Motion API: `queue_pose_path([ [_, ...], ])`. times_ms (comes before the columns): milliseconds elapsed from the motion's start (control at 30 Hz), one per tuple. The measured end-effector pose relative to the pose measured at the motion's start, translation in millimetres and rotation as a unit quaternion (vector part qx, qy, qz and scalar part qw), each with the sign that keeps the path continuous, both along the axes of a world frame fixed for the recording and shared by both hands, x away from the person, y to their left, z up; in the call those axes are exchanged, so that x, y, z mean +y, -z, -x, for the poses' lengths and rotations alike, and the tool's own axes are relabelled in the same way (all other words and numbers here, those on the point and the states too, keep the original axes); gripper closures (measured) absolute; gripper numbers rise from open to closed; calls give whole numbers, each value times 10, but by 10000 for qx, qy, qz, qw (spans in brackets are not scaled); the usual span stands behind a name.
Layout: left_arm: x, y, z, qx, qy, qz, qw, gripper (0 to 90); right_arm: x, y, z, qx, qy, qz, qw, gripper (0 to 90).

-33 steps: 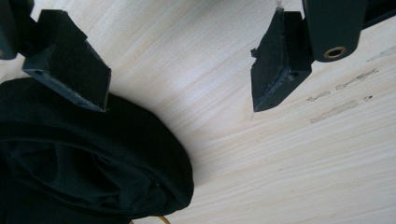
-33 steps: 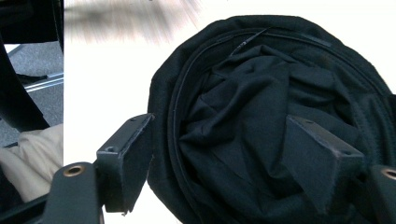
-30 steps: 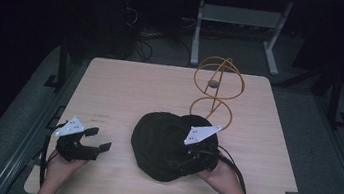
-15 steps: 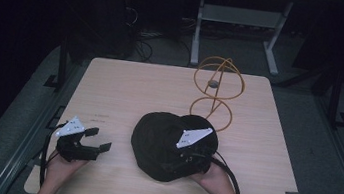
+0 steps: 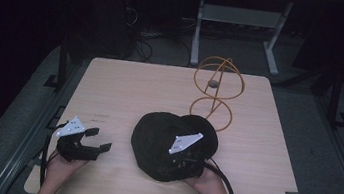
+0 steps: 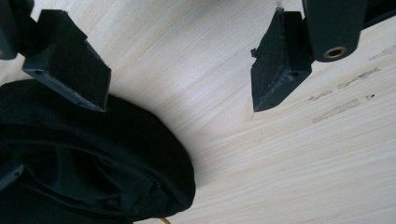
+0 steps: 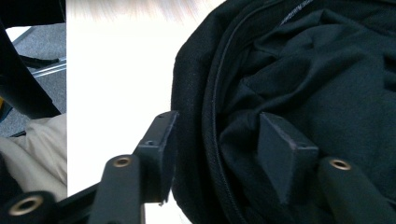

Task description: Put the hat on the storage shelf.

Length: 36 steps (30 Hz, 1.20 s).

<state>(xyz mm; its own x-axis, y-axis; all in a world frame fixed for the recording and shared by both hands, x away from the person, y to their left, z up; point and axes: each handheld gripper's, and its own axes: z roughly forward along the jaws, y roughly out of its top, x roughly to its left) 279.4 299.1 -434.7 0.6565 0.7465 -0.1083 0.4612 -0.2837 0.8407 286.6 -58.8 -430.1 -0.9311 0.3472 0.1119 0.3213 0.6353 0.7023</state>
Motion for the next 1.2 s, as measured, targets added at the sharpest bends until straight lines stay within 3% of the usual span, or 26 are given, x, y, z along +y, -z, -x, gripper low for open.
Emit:
queue_pose_path([
  [400, -8, 3, -2, 24, 12, -47, 10000, 199, 72, 132, 48, 77, 112, 163, 9998, 671],
  [600, -8, 10, -6, 39, 18, -22, 10000, 199, 86, 166, 56, 106, 164, 188, 9996, 695],
  [733, -9, 11, -6, 37, 34, -39, 10000, 199, 97, 177, 84, -47, 144, 267, 9995, 715],
  [1200, -12, 23, -17, 57, 46, -19, 10000, 199, 94, 159, 74, -34, 73, 214, 9997, 770],
])
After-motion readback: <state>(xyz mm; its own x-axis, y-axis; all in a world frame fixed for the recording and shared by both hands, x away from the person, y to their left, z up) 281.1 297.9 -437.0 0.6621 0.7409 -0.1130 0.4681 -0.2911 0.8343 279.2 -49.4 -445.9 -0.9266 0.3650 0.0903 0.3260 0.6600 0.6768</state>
